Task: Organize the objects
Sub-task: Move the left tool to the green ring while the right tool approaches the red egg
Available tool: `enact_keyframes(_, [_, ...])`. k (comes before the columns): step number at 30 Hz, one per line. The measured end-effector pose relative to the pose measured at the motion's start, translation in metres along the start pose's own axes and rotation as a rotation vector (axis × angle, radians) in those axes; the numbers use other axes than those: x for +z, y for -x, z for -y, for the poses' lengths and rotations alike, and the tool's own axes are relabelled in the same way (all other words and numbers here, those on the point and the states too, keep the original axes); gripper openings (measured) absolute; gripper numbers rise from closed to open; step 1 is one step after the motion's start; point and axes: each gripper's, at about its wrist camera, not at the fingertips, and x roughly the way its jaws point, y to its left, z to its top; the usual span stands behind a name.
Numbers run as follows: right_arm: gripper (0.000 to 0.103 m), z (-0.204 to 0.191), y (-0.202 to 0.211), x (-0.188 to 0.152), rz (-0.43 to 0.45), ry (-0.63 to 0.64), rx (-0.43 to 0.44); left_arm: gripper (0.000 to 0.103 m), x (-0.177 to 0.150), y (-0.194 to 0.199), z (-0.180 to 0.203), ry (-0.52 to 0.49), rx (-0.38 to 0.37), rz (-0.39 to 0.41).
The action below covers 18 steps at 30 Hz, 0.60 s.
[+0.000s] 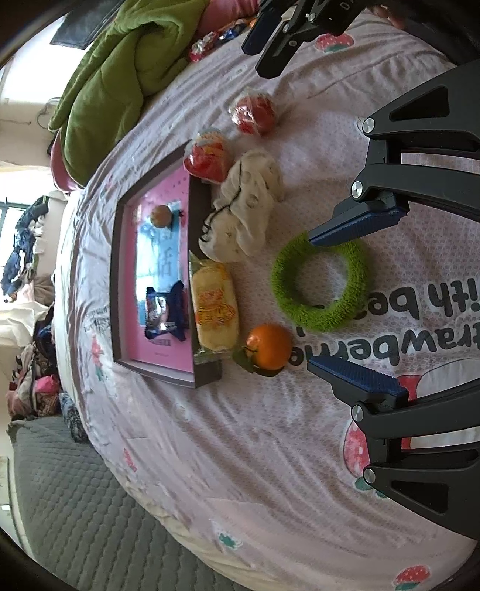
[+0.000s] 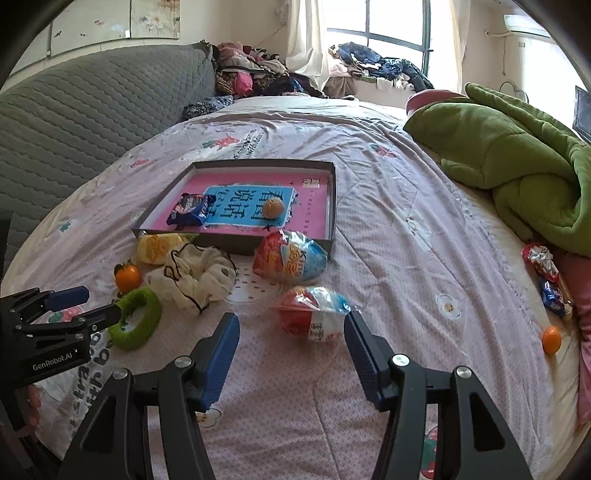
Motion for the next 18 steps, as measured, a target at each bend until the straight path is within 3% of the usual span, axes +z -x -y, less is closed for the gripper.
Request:
enact_keyframes(6, [0.059,0.004,-0.012,-0.006,-0.001,0.014,-0.018,0.063,-0.004,-0.011,-0.003,0.006,-0.025,-0.009])
enact_keyframes(18, [0.070,0.020,-0.038,-0.012,0.010,0.002,-0.065,0.063,-0.006,-0.023,-0.003,-0.002,-0.045,-0.023])
